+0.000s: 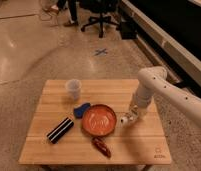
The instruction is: Stand the bottle upright
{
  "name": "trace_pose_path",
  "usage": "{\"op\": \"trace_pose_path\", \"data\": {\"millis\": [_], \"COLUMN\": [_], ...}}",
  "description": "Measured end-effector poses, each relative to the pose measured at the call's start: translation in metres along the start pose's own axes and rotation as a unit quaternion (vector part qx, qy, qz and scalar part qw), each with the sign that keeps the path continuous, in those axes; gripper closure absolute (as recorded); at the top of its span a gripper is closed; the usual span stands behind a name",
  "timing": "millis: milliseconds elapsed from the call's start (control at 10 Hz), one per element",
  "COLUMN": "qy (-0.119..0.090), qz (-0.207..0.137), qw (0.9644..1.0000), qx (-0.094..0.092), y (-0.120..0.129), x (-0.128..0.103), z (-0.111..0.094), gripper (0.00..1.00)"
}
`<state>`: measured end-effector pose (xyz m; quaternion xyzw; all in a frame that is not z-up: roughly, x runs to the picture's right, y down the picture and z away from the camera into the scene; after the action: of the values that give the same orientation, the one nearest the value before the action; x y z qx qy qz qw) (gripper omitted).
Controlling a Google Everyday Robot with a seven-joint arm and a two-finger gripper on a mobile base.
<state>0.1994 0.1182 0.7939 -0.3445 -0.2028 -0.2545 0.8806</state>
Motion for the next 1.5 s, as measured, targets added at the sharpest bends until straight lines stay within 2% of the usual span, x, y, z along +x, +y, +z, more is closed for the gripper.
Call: {"op": "trace_pose_path", "data": {"millis": [300, 500, 600, 800, 1000, 1100, 1300, 1500], "qy": [-0.019, -0.031, -0.033, -0.043, -0.064, -0.076, -0.109, -0.15], "qz": [0.059, 0.135, 0.159, 0.226, 0.259, 0.266, 0.279, 0.287], "qw": [0.9979, 0.99, 0.9863, 0.9721, 0.9615, 0.958, 0.9477, 0.9328], "qx": [0.02, 0.028, 0.03, 0.045, 0.065, 0.075, 0.109, 0.159], "y": [0.011, 0.033, 0.039, 0.048, 0.045, 0.04, 0.029, 0.016], "x": [0.012, 0.018, 0.02, 0.017, 0.008, 0.002, -0.009, -0.016], "z": [-0.014, -0.022, -0.024, -0.03, -0.038, -0.041, -0.05, -0.063], "gripper": [1.0, 1.0, 1.0, 1.0, 1.0, 1.0, 1.0, 1.0]}}
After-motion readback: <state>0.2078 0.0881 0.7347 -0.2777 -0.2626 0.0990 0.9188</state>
